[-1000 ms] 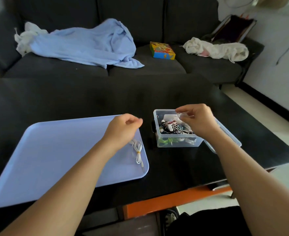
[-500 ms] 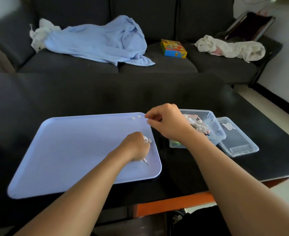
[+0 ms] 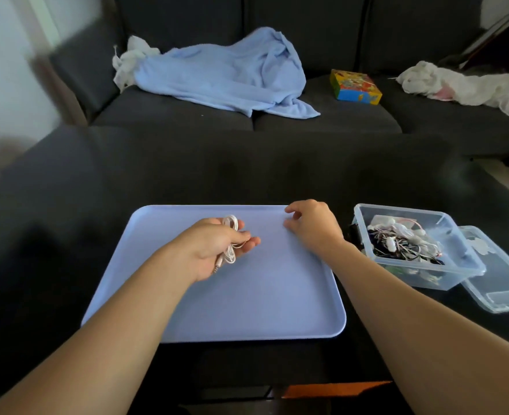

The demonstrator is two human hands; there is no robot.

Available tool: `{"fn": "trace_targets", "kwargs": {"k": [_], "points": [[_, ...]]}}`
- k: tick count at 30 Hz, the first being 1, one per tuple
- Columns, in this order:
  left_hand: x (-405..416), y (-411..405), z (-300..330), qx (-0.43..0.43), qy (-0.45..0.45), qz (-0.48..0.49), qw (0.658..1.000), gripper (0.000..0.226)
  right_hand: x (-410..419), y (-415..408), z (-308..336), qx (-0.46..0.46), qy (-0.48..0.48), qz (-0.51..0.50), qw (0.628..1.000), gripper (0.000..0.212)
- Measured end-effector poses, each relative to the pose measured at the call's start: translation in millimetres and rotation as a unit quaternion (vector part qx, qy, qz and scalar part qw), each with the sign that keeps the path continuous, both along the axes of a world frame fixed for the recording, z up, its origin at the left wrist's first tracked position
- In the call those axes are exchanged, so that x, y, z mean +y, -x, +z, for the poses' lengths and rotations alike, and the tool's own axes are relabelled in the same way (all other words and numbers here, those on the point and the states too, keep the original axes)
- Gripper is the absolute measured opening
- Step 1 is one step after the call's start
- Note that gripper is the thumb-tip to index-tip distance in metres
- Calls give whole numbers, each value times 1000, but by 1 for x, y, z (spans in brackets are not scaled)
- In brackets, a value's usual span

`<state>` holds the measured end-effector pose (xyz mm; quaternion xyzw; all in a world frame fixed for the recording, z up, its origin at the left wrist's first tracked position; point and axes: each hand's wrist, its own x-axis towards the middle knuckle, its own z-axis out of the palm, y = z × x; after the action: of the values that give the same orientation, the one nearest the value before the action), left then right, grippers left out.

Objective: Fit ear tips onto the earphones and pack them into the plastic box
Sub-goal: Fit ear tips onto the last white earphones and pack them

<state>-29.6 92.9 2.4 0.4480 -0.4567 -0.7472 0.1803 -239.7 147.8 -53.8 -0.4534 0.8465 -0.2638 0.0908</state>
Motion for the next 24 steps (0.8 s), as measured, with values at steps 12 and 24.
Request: {"fn": "trace_targets", "kwargs": {"k": [12, 24], "points": [[-14, -18, 9, 38, -26, 15, 999, 27, -15, -22, 18, -52, 33, -7, 998, 12], [-9, -10, 21, 73, -20, 19, 997, 10, 15, -58, 65, -672, 154, -76, 721, 16]]}}
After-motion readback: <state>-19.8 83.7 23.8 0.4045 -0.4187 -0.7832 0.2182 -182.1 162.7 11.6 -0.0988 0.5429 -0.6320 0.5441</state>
